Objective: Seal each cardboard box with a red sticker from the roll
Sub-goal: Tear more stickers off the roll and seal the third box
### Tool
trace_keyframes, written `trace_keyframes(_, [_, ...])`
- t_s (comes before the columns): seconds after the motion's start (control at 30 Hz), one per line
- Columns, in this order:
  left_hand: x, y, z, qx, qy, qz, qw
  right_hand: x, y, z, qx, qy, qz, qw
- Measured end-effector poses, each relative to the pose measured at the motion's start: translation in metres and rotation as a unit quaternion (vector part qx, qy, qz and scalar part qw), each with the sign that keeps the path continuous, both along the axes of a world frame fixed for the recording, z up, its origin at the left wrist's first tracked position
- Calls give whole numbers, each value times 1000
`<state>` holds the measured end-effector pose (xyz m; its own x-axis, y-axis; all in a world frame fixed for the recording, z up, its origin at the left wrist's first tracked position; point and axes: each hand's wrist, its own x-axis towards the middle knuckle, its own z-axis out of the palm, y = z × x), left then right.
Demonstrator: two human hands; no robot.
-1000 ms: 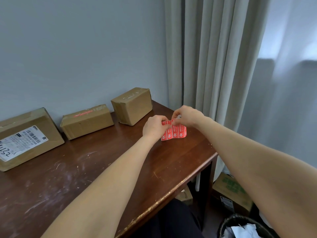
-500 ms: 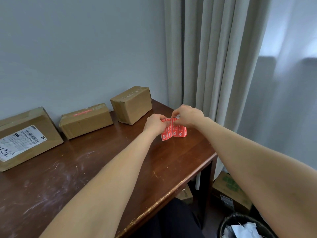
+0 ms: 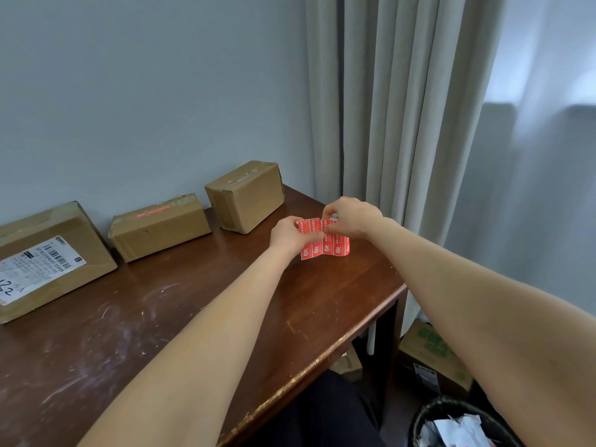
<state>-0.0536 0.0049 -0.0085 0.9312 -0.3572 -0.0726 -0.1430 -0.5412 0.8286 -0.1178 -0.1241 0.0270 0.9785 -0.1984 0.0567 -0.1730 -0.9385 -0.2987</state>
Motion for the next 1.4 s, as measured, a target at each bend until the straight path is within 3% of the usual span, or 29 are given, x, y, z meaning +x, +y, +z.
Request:
trace_keyframes(0.67, [0, -8, -4, -5, 81, 53, 995, 1, 4, 1, -2, 16, -4, 1000])
trace_keyframes(1.1, [2, -11, -6, 4, 40, 54, 998, 2, 4, 3, -2, 28, -1, 1000])
trace_keyframes(1.4, [2, -13, -8, 1, 57, 84, 995, 2, 3, 2, -1, 25, 3, 1000])
